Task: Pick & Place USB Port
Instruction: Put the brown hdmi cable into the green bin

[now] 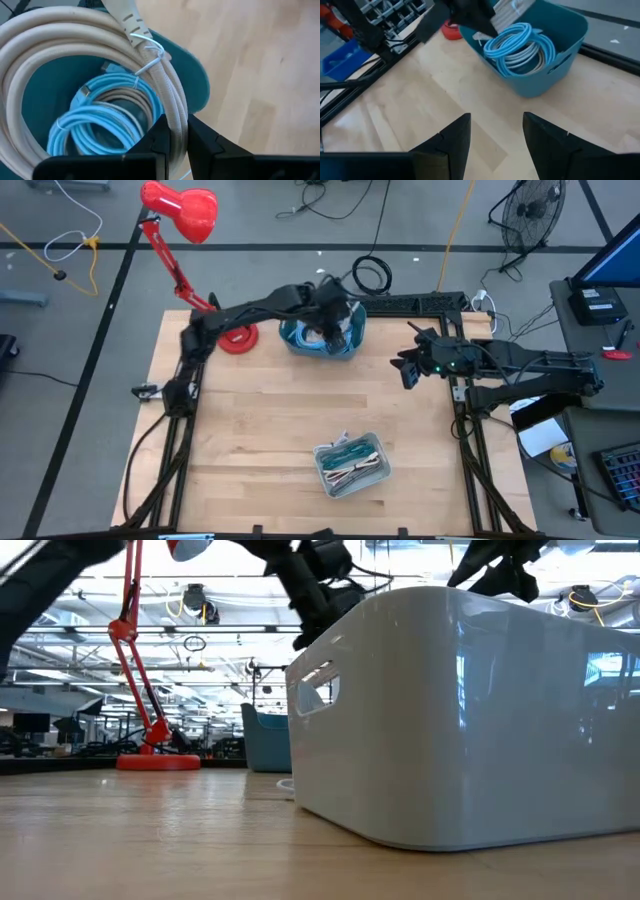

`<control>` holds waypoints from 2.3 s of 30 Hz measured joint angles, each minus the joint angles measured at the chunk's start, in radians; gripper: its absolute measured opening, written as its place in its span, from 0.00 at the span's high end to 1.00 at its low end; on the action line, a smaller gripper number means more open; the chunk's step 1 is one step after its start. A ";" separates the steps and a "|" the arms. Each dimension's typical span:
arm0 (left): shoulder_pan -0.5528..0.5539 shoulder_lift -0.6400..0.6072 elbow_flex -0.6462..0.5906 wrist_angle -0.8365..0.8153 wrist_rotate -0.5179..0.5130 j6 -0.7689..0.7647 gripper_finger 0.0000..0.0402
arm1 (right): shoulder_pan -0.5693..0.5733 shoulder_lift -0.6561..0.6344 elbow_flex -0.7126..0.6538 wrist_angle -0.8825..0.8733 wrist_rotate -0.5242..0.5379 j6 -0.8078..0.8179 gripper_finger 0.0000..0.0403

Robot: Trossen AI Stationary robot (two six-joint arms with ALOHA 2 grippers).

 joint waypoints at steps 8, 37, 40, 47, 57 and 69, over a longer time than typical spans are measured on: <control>0.020 0.161 0.167 -0.210 0.028 0.130 0.91 | 0.000 0.001 0.000 0.005 0.022 -0.002 0.58; -0.016 0.232 0.167 -0.079 -0.011 0.159 0.91 | 0.010 0.013 -0.113 0.214 -0.034 0.015 0.58; -0.016 0.253 0.167 -0.083 0.005 0.152 0.91 | 0.011 0.007 -0.113 0.216 -0.035 0.015 0.58; -0.011 0.265 0.167 -0.085 -0.047 0.111 0.91 | 0.011 -0.005 -0.113 0.220 -0.036 0.016 0.58; 0.006 0.265 0.167 -0.083 -0.015 0.050 0.91 | 0.011 -0.012 -0.113 0.220 -0.039 0.016 0.58; 0.011 0.265 0.167 -0.059 -0.013 0.059 0.91 | 0.011 -0.012 -0.113 0.220 -0.053 0.013 0.58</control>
